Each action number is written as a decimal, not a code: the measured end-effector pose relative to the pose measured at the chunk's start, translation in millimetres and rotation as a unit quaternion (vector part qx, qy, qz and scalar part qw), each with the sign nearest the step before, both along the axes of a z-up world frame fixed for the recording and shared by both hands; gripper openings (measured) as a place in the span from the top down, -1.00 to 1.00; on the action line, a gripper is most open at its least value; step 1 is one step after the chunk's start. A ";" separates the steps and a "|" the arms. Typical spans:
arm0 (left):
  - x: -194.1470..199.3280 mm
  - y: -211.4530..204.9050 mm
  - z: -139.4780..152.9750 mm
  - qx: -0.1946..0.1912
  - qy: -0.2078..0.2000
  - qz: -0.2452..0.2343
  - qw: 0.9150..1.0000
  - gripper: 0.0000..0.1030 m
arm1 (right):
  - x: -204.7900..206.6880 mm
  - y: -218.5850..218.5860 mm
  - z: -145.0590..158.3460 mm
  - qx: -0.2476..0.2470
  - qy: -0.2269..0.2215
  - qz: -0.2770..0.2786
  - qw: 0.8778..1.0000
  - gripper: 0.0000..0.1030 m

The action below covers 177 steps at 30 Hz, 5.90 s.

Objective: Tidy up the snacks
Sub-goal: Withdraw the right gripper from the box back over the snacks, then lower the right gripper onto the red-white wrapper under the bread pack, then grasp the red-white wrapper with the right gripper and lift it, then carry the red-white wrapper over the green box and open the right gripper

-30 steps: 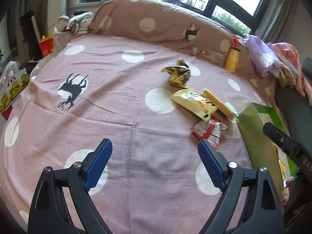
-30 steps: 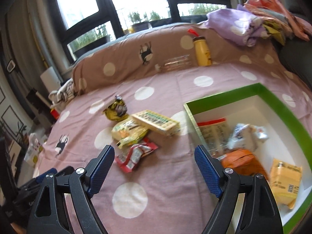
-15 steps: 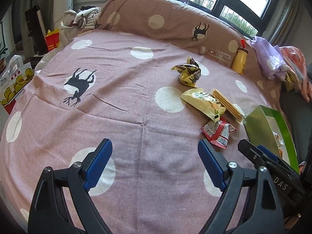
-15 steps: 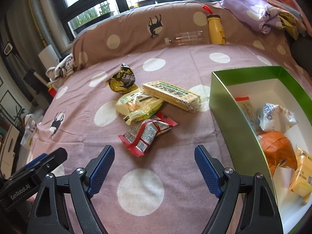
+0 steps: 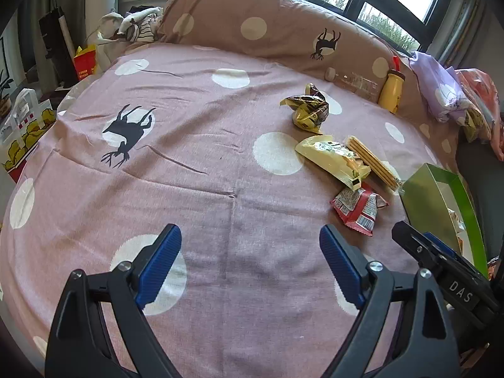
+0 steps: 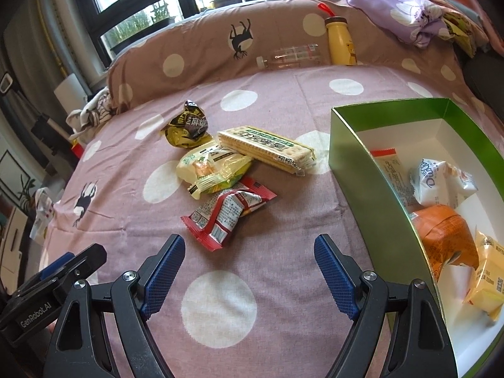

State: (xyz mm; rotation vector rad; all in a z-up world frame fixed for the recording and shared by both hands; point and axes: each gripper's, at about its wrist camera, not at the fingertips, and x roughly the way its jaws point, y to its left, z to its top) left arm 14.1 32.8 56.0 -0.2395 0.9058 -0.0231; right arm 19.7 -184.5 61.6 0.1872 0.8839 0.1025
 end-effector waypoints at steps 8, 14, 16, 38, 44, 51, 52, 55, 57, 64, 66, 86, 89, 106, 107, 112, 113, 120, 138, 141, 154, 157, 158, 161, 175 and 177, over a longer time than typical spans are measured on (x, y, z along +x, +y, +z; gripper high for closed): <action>0.5 -1.9 -0.8 0.002 0.003 -0.001 1.000 -0.75 | 0.0 -0.6 -0.8 -0.001 0.000 -0.004 1.000 -0.64; 0.5 -0.4 -1.3 -0.002 0.005 0.001 1.000 -0.75 | 0.4 -1.9 -1.6 -0.001 0.001 -0.005 1.000 -0.64; 0.8 0.7 -1.4 -0.005 0.006 0.002 1.000 -0.75 | 1.0 -2.4 -2.5 -0.001 0.003 -0.006 1.000 -0.64; 3.2 8.0 9.4 -0.049 0.002 -0.009 0.999 -0.74 | 31.0 30.1 15.6 -0.045 0.002 0.033 0.998 -0.64; 6.3 18.7 8.7 -0.037 0.004 0.015 0.999 -0.74 | 74.4 55.9 -12.0 -0.096 0.046 0.069 0.992 -0.64; 7.1 16.1 6.9 -0.016 0.006 0.015 1.000 -0.74 | 98.6 57.5 -45.0 -0.129 0.050 0.068 0.988 -0.64; 7.2 15.4 6.5 -0.013 0.006 0.014 1.000 -0.74 | 99.3 56.3 -46.0 -0.126 0.051 0.070 0.988 -0.64; 7.9 14.7 5.4 -0.004 0.007 0.016 1.000 -0.74 | 99.2 52.4 -46.1 -0.115 0.046 0.068 0.990 -0.63; 8.8 14.8 4.3 -0.002 0.010 0.018 1.000 -0.74 | 97.7 55.1 -43.6 -0.123 0.039 0.083 0.988 -0.41; 9.0 14.3 2.0 0.006 0.013 0.021 1.000 -0.75 | 79.5 60.7 -35.0 -0.106 0.059 0.120 0.985 0.92; 8.0 15.2 2.4 0.004 0.010 0.021 1.000 -0.75 | 72.3 59.2 -33.1 -0.088 0.065 0.128 0.986 0.92; 7.4 17.0 -3.3 -0.001 0.032 0.022 0.999 -0.75 | -2.4 34.7 -10.4 0.031 0.063 0.120 0.990 0.94; 7.9 16.1 -5.6 0.005 0.038 0.021 0.999 -0.74 | 2.2 26.2 -12.1 0.049 0.068 0.103 0.991 0.94; 7.4 -0.3 -15.7 0.002 0.065 -0.012 0.998 -0.74 | 2.4 -6.6 -9.2 0.170 0.079 0.077 0.979 -0.30; 6.9 -1.1 -15.3 -0.001 0.064 -0.015 0.998 -0.74 | 2.0 -8.7 -8.9 0.169 0.078 0.072 0.980 -0.31; 5.1 -10.0 -16.6 -0.019 0.071 -0.037 0.997 -0.74 | 5.4 -16.5 -16.8 0.178 0.098 0.057 0.977 -0.32; 4.4 -12.8 -17.1 -0.018 0.072 -0.043 0.996 -0.74 | 6.0 -17.0 -17.8 0.183 0.101 0.057 0.976 -0.32; 3.8 -26.8 -22.2 -0.012 0.078 -0.070 0.994 -0.74 | 13.0 -10.9 -24.4 0.196 0.113 0.061 0.972 -0.32; 24.5 -50.3 -36.6 -0.011 0.057 -0.110 0.992 -0.09 | 50.8 59.3 -41.8 0.098 0.099 0.168 0.976 -0.32; 21.2 -56.6 -35.2 0.007 0.041 -0.113 0.993 -0.06 | 47.3 58.9 -40.7 0.100 0.101 0.183 0.973 -0.07; -40.9 -75.6 28.5 0.038 -0.100 -0.150 0.983 0.23 | -10.4 31.8 16.4 0.178 0.036 0.195 0.964 0.07; -56.8 -87.7 51.1 0.038 -0.141 -0.159 0.976 0.23 | -30.1 14.4 44.0 0.173 -0.006 0.186 0.967 0.07; -60.8 -93.1 58.4 0.038 -0.154 -0.164 0.974 0.23 | -34.4 8.7 50.7 0.174 -0.016 0.183 0.968 0.07; -66.5 -111.7 76.6 0.040 -0.181 -0.183 0.965 0.23 | -45.8 -13.6 70.0 0.177 -0.048 0.161 0.970 0.07; -45.9 -231.6 89.6 0.007 -0.203 -0.323 0.924 0.24 | -60.1 -137.7 81.9 0.198 -0.083 -0.002 0.977 0.07; -42.2 -242.1 84.9 0.002 -0.192 -0.333 0.923 0.25 | -58.4 -151.6 74.9 0.204 -0.070 -0.018 0.976 0.07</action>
